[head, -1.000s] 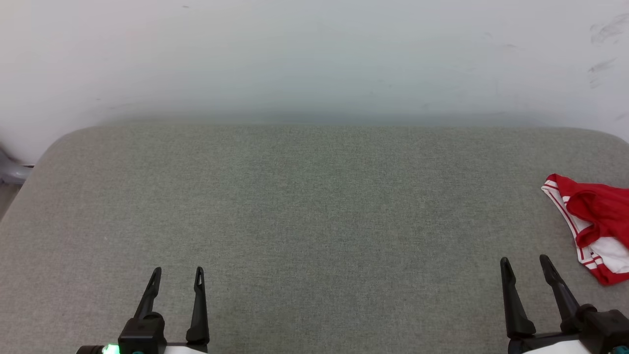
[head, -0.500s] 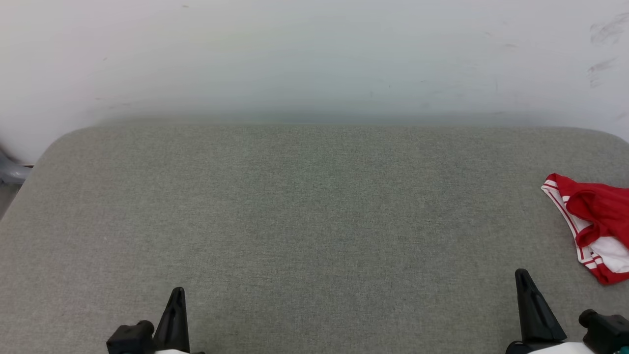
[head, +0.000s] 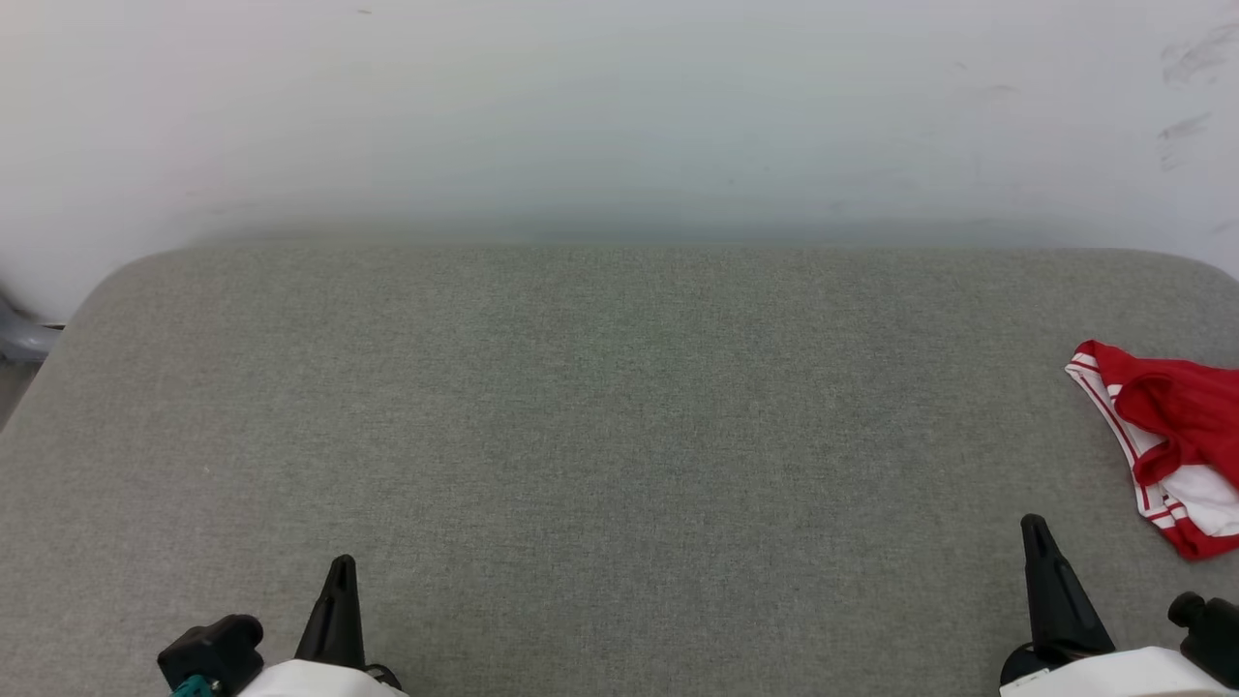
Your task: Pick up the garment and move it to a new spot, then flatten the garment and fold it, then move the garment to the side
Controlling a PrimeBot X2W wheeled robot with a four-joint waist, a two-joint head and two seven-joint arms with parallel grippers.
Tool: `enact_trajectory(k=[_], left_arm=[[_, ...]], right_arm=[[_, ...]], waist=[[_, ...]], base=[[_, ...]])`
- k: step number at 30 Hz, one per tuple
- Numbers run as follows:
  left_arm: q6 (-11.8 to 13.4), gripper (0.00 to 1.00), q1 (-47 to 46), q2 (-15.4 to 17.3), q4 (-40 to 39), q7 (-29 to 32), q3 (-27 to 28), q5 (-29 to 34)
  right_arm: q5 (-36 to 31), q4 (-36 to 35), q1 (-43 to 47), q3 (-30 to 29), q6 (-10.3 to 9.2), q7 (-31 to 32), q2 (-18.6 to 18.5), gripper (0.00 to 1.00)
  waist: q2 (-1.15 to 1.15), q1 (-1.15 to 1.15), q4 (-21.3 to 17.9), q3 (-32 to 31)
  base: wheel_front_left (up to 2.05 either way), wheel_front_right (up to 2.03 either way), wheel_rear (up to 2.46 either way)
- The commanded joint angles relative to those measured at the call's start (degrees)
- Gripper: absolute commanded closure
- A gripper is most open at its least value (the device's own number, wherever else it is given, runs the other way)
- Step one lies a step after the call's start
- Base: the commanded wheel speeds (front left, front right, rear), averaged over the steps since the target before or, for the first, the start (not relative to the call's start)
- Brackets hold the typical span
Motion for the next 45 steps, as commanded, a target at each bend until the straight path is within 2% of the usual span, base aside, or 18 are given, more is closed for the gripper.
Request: enact_trajectory(k=[1,23,45], left_arm=[[-0.5,1.0,-1.8,0.0,-0.5,0.4,0.6,-2.0],[-3.0,1.0,-4.9,-0.5,1.5,4.9,2.7,-21.1],[-5.0,1.0,-7.4,-0.9,3.0,8.6,4.4,-36.4]], right_arm=[[2.1,-0.5,-1.8,0.0,-0.01,0.4,-0.6,1.0],[20.6,1.6,-4.9,-0.3,-0.03,4.6,-0.8,1.0],[35.2,3.4,-7.2,-0.8,-0.03,8.3,-0.8,1.0]], waist=[[0.0,0.0,0.0,0.0],[0.0,0.0,-0.1,0.1],[0.0,-0.01,-0.2,0.2]], base=[[0.0,0.0,0.0],[0.0,0.0,0.0],[0.0,0.0,0.0]])
